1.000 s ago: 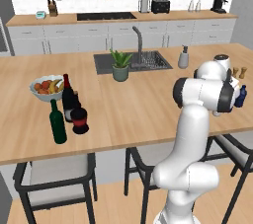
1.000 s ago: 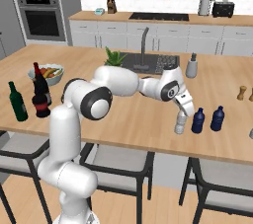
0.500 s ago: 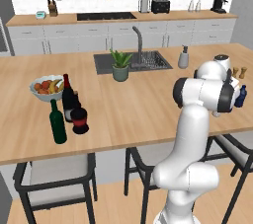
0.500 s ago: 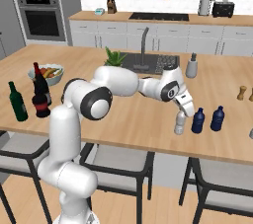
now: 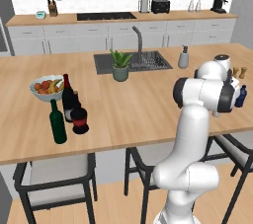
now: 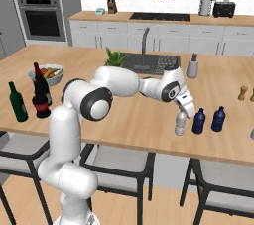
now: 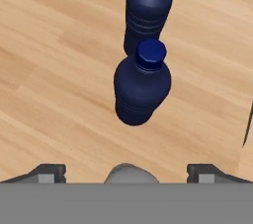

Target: Move the plastic bottles in the middle to the plastics group, and the glass bottles in the middle to the glass group.

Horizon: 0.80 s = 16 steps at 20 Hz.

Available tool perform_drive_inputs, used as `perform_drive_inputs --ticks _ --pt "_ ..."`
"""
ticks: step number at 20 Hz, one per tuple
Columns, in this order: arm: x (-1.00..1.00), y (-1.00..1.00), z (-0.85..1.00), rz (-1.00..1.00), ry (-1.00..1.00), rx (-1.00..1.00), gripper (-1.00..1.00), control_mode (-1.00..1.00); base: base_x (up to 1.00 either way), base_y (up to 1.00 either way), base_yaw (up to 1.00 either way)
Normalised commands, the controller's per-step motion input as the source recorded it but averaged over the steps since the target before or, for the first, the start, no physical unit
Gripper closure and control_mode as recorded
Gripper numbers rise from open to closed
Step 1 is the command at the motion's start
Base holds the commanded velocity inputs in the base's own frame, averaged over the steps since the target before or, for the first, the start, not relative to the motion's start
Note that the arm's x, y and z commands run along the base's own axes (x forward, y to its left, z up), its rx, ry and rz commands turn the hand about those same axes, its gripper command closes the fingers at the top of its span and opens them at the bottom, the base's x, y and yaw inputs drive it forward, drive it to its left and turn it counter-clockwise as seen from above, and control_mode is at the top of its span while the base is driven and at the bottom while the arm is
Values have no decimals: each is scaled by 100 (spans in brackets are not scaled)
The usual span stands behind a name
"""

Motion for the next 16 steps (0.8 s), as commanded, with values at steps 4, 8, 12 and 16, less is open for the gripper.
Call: perform_drive_inputs --ticks 4,8,12,16 --pt "-33 1 6 0 -6 0 -100 -100 0 0 0" --pt "-71 35 23 0 0 -8 -100 -100 0 0 0" --pt "-87 55 17 0 0 -11 -100 -100 0 0 0" --pt "-80 57 0 0 0 -7 -100 -100 0 0 0"
